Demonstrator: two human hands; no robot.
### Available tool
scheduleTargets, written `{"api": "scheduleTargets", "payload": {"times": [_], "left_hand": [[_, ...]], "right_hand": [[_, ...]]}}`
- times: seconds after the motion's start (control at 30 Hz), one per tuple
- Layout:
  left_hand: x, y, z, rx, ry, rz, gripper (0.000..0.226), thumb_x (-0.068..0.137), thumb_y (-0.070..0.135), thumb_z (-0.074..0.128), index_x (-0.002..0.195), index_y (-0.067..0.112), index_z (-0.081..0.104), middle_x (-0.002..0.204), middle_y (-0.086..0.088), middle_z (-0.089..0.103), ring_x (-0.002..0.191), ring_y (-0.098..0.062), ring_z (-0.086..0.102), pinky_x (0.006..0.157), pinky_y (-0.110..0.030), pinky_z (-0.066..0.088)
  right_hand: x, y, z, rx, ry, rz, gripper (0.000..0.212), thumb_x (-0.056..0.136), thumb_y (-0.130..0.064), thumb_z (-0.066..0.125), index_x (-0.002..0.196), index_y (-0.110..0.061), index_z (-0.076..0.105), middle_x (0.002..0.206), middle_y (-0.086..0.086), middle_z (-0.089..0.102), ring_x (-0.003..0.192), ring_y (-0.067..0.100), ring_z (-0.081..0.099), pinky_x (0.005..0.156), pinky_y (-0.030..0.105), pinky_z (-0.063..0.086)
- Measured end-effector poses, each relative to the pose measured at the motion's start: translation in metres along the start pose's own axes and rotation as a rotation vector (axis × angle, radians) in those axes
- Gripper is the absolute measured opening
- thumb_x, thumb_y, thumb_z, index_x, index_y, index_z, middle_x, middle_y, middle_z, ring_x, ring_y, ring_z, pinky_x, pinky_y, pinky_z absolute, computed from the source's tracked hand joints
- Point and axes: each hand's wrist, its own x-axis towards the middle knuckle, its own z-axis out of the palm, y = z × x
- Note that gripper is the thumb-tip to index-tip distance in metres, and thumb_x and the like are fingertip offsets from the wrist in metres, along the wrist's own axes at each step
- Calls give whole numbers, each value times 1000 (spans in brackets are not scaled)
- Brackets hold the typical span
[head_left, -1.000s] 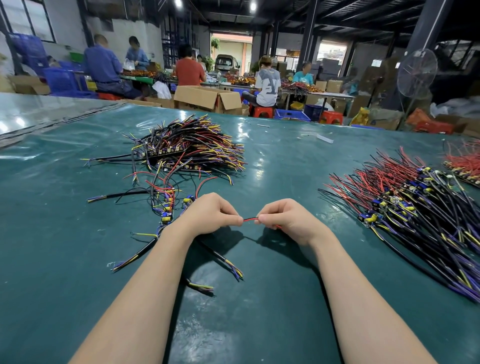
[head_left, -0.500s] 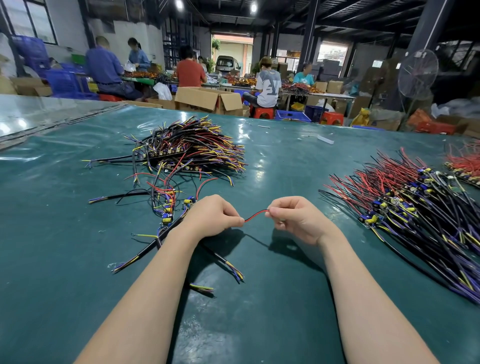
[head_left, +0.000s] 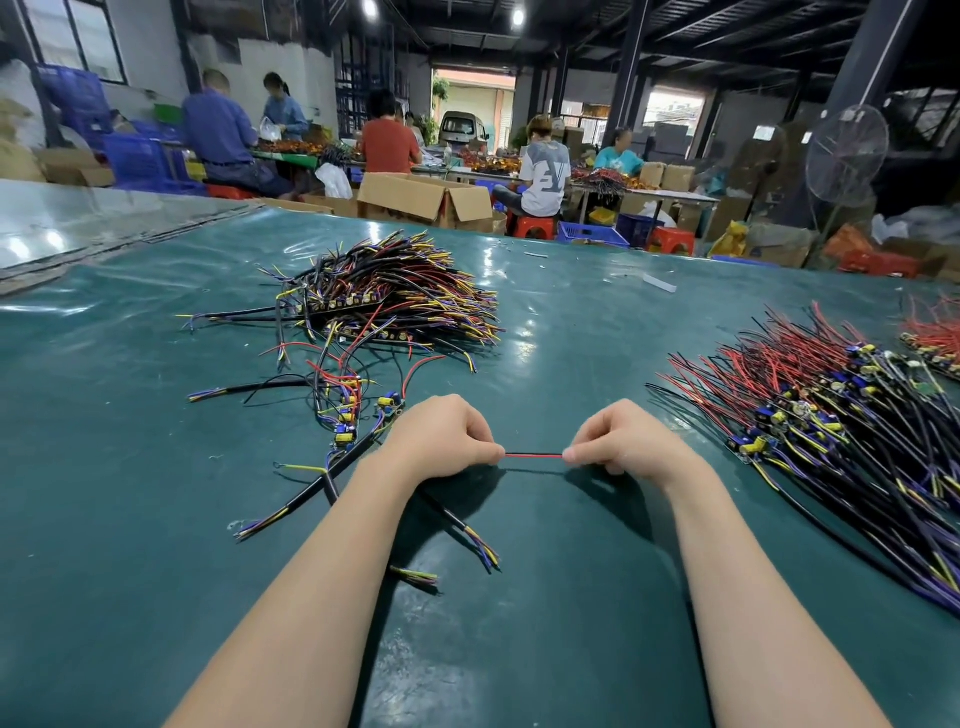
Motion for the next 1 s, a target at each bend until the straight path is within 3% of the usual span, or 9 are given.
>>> {"api": "scheduleTargets", "payload": {"times": [0.07, 0.2, 0.3, 0.37, 0.47, 0.63, 0.8, 1.0], "left_hand": [[-1, 2, 1, 23, 23, -2, 16, 76, 39, 66, 62, 32, 65, 53, 14, 55, 62, -7, 52, 51, -20, 32], [-1, 5, 3, 59, 67, -12, 16, 77, 39, 65, 64, 31, 63, 57, 12, 55, 68, -13, 53, 51, -20, 33], [0, 5, 6, 82, 90, 17, 12, 81, 39, 62, 74, 31, 68, 67, 12, 58, 75, -13, 55, 59, -22, 35], [0, 5, 7, 95, 112, 27, 12, 82, 39, 62, 83, 31, 71, 70, 13, 57, 76, -14, 54, 63, -22, 36], [1, 6, 10, 106, 147, 20, 14, 82, 40, 61, 87, 32, 72, 79, 10, 63, 85, -17, 59, 64, -22, 36], [2, 8, 16, 157, 188, 28, 17, 85, 42, 57, 91, 33, 69, 94, 4, 69, 94, -20, 60, 66, -24, 36], [4, 8, 16, 163, 156, 13, 16, 87, 39, 54, 92, 30, 67, 98, 4, 69, 98, -22, 60, 69, -26, 37], [4, 5, 13, 160, 117, 32, 12, 87, 37, 54, 75, 33, 54, 80, 11, 58, 86, -16, 56, 68, -25, 36]], "right_hand": [[4, -2, 5, -138, 36, 59, 25, 72, -12, 74, 50, -17, 62, 45, -4, 49, 47, 9, 41, 42, 15, 30], [8, -4, 8, -290, 116, 91, 29, 68, -21, 78, 49, -19, 57, 52, -2, 53, 54, 10, 47, 49, 22, 35], [5, -3, 4, -346, 58, 13, 22, 71, -18, 75, 55, -19, 59, 57, -4, 54, 58, 11, 49, 52, 23, 39], [3, -6, 5, -358, 35, -45, 9, 73, -13, 70, 70, -21, 69, 65, -6, 58, 68, 12, 54, 63, 24, 46], [7, -16, 20, -355, 15, -125, 12, 78, -19, 64, 83, -25, 72, 71, -11, 61, 74, 11, 57, 71, 25, 47], [16, -24, 51, -477, 107, -228, 15, 86, -20, 57, 90, -16, 71, 93, 5, 69, 90, 23, 58, 73, 30, 44], [19, -19, 46, -474, 127, -199, 14, 84, -24, 62, 86, -14, 71, 71, -5, 53, 82, 21, 55, 70, 29, 42], [16, -3, 24, -357, 91, -146, 11, 82, -20, 66, 72, -16, 64, 65, -12, 51, 73, 14, 51, 64, 24, 37]]}}
